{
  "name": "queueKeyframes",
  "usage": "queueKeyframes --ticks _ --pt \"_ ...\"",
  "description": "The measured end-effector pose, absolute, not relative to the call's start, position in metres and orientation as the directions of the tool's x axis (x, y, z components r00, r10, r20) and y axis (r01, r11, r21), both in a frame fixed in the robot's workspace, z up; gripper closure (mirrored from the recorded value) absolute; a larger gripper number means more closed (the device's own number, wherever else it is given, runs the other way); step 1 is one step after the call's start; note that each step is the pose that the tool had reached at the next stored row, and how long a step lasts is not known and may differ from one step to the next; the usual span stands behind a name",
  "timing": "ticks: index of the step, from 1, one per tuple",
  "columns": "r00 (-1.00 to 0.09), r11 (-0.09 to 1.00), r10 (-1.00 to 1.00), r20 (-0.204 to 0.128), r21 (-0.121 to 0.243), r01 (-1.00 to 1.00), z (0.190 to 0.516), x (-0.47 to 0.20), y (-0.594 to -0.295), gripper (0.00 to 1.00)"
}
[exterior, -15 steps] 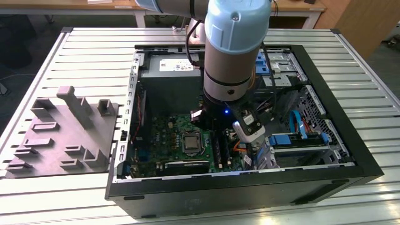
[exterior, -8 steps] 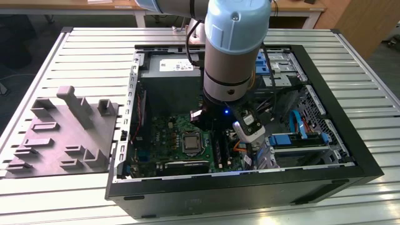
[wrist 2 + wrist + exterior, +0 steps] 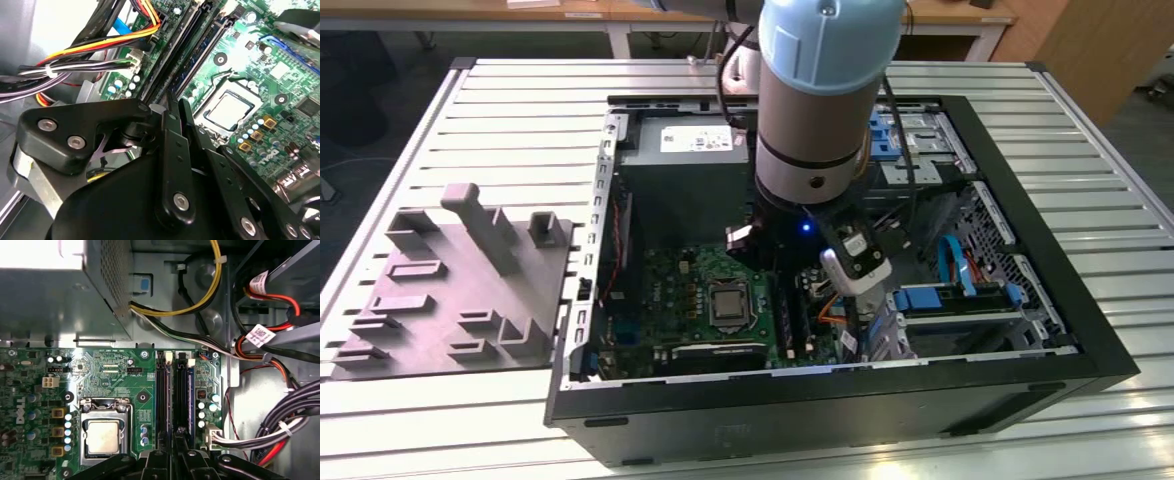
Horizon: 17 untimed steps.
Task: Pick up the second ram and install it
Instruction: 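Insert the second ram into the second slot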
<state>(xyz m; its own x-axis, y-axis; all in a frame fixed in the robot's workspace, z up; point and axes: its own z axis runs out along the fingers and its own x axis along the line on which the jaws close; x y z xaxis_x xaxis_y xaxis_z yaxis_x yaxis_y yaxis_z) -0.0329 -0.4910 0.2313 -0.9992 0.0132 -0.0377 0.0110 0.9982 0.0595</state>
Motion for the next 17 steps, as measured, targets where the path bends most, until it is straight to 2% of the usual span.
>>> queueKeyframes --ticks 9,11,12,17 --pt "-0.999 0.998 0.013 -0.038 0.06 0.011 0.2354 -0.0329 -0.491 0.81" --pt "-0.999 0.998 0.013 -0.038 0.06 0.011 0.2354 -0.0329 -0.491 0.83" --pt "-0.999 0.998 0.013 -0.038 0.06 0.011 0.2354 -0.0329 -0.491 0.9" --pt "-0.999 0.998 0.013 -0.038 0.06 0.011 0.2355 -0.0329 -0.491 0.9"
